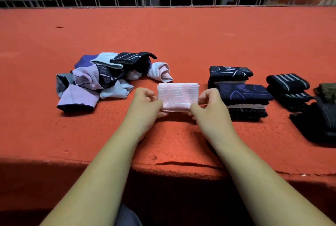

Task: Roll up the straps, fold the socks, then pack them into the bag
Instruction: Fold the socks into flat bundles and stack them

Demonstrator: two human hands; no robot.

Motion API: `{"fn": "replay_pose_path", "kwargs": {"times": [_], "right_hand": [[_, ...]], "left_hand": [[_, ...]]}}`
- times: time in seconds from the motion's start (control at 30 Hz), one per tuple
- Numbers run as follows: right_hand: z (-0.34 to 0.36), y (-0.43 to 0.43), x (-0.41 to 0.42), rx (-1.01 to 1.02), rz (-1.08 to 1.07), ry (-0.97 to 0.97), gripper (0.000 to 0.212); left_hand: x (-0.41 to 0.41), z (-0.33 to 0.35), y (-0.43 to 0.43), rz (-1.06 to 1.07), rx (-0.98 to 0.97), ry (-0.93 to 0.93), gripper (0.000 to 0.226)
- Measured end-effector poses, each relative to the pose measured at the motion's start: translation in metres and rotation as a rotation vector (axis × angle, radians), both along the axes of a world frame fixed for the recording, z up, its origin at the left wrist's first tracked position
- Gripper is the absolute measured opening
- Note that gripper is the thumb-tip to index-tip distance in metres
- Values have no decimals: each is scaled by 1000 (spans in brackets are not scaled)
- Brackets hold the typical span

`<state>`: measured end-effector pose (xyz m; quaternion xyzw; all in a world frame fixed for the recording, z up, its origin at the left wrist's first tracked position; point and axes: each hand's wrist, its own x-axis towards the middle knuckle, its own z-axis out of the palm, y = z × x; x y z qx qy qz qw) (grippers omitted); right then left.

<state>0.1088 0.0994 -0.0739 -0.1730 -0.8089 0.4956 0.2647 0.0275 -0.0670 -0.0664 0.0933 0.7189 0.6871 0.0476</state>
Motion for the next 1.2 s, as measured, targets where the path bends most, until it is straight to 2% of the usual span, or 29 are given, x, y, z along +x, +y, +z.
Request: {"fn": "replay_pose_path", "kwargs": {"times": [0.13, 0.27, 0.4, 0.53, 0.63, 0.83, 0.97, 1.03, 1.13, 1.2], "right_hand": [[10, -1, -19, 89, -91, -6, 14], [18, 4, -50, 106, -124, -90, 31], [17, 10, -77, 148, -116, -224, 46], [-7, 15, -86, 415, -88, -443, 49], [-12, 13, -90, 510, -111, -503, 47], [-15, 15, -91, 544, -92, -530, 53], [-15, 17, -91, 536, -85, -518, 57], [-16, 17, -90, 524, -81, -503, 58], [-15, 18, -87, 495, -68, -453, 61], [-13, 18, -84, 459, -60, -414, 62]], "left_hand": [[-17, 10, 11, 54, -133, 114, 22], [-49, 16, 32, 88, -281, 278, 19], [-79, 6, 55, -35, -486, 313, 33], [-89, -23, 64, -135, -633, 310, 47], [-94, -34, 71, -139, -719, 375, 54], [-107, -38, 72, -109, -778, 409, 50], [-103, -36, 73, -108, -829, 411, 55], [-101, -33, 71, -72, -787, 402, 64], [-102, -31, 64, 37, -694, 376, 51], [-107, -31, 57, 93, -686, 383, 52]]}}
